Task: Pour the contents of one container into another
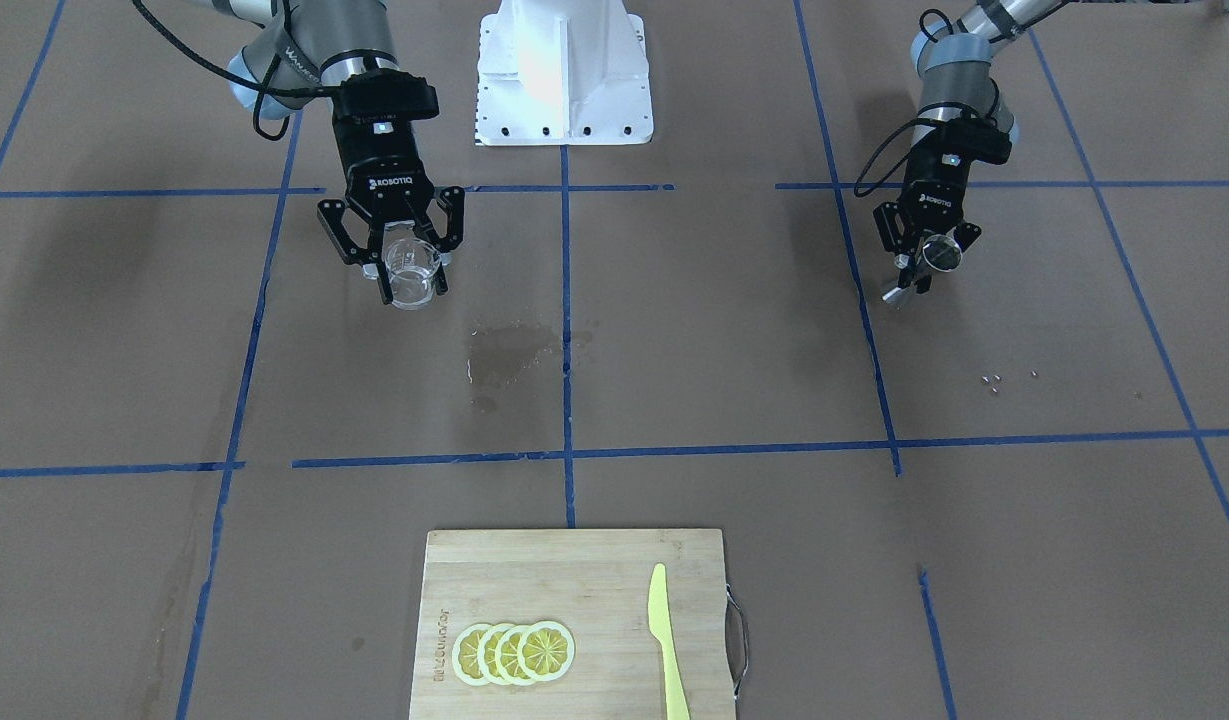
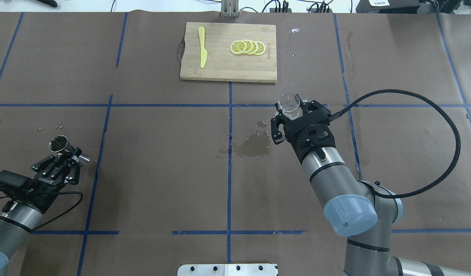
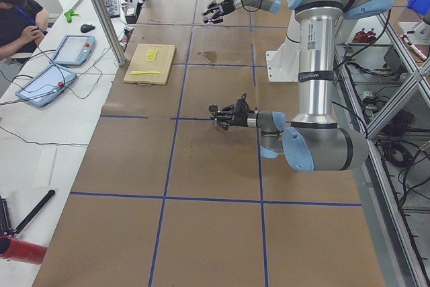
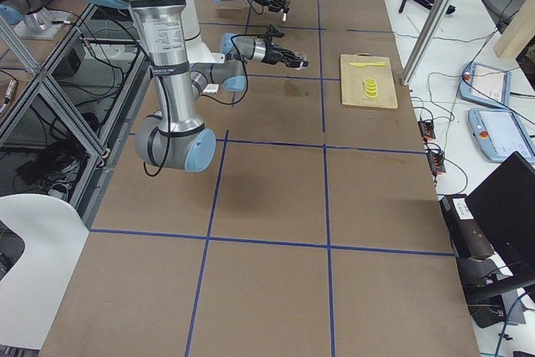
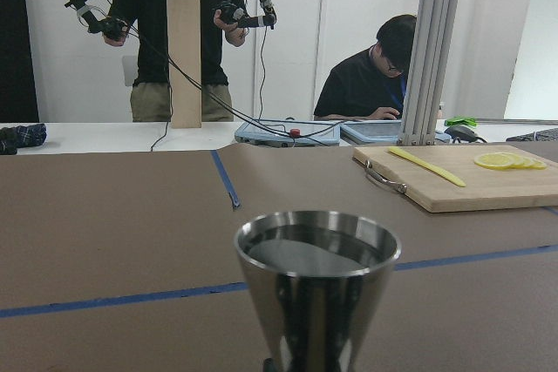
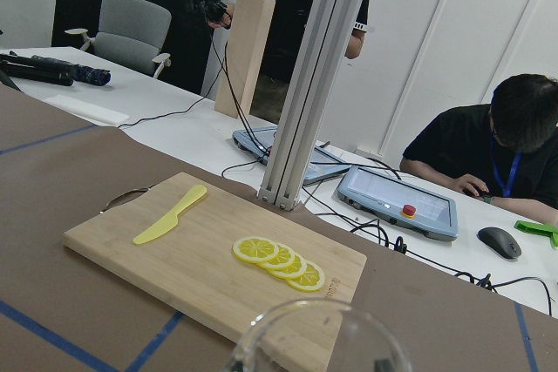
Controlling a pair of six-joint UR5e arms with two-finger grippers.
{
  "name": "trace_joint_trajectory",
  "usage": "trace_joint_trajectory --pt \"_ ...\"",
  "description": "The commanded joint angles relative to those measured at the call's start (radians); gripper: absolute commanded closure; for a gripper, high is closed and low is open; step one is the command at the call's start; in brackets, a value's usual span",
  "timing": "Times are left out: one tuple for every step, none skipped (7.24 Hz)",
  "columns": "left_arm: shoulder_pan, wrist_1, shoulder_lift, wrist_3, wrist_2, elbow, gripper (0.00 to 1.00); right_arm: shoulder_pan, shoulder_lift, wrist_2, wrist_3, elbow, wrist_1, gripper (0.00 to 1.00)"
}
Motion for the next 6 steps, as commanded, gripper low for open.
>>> trace_joint_trajectory --pt "0.002 0.026 0.000 -0.012 0.001 0.003 1.00 0.000 0.001 0.000 0.000 0.000 0.000 1.00" --pt "0.003 0.049 -0.002 -0.014 0.004 0.006 1.00 0.000 0.001 0.000 0.000 0.000 0.000 1.00" --pt "0.003 0.053 -0.002 -0.014 0.005 0.007 1.00 0.000 0.001 0.000 -0.002 0.000 0.000 1.00" --pt "0.005 0.056 -0.003 -0.014 0.007 0.007 1.00 0.000 0.001 0.000 0.000 0.000 0.000 1.00" --pt "0.006 0.056 -0.014 -0.012 0.007 0.009 1.00 0.000 0.001 0.000 0.000 0.000 0.000 1.00" --pt "0.006 0.057 -0.022 -0.012 0.008 0.013 1.00 0.000 0.001 0.000 0.000 0.000 0.000 1.00"
